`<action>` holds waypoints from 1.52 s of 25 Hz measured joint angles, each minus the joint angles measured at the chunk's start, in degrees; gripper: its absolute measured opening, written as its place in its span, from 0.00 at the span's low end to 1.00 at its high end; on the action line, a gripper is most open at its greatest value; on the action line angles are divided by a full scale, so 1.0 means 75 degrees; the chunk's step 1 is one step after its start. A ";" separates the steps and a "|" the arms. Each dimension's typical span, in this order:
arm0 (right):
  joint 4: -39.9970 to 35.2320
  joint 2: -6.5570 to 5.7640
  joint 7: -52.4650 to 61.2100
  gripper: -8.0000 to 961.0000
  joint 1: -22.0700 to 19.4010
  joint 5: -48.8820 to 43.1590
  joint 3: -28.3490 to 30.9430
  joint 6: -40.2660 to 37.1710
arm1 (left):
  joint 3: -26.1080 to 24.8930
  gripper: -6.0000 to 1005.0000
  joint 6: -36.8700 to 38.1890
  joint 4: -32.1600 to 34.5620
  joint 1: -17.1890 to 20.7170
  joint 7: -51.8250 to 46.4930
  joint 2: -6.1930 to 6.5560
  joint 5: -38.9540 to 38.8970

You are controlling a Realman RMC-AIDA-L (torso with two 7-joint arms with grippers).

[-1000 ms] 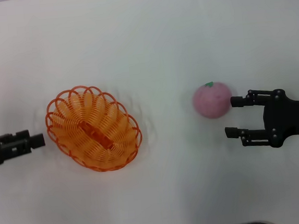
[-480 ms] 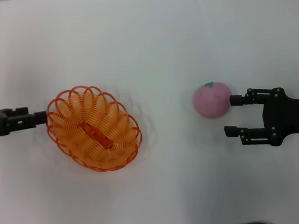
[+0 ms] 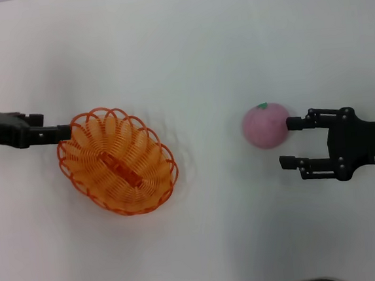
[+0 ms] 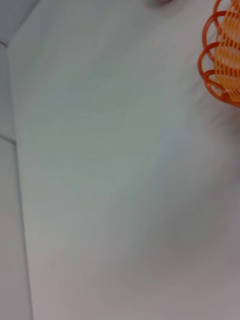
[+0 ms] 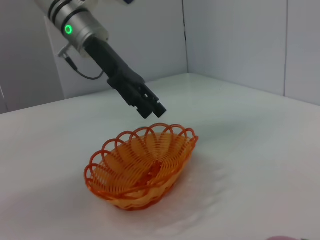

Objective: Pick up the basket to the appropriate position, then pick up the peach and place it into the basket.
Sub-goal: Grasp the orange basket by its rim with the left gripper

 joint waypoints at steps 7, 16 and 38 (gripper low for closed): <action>0.0000 -0.0008 0.0016 0.80 0.0026 0.0000 0.0000 0.0002 | 0.0704 0.79 -0.0176 0.0039 -0.0487 -0.0301 0.0001 0.0416; 0.0000 -0.0035 0.0063 0.80 0.0025 0.0000 0.0000 -0.0003 | 0.1186 0.79 -0.0513 -0.0193 -0.1187 -0.0444 -0.0125 0.1364; 0.0000 -0.0045 0.0117 0.80 0.0113 0.0000 0.0000 0.0039 | 0.1916 0.76 -0.0984 -0.0412 -0.1480 -0.0825 -0.0253 0.2174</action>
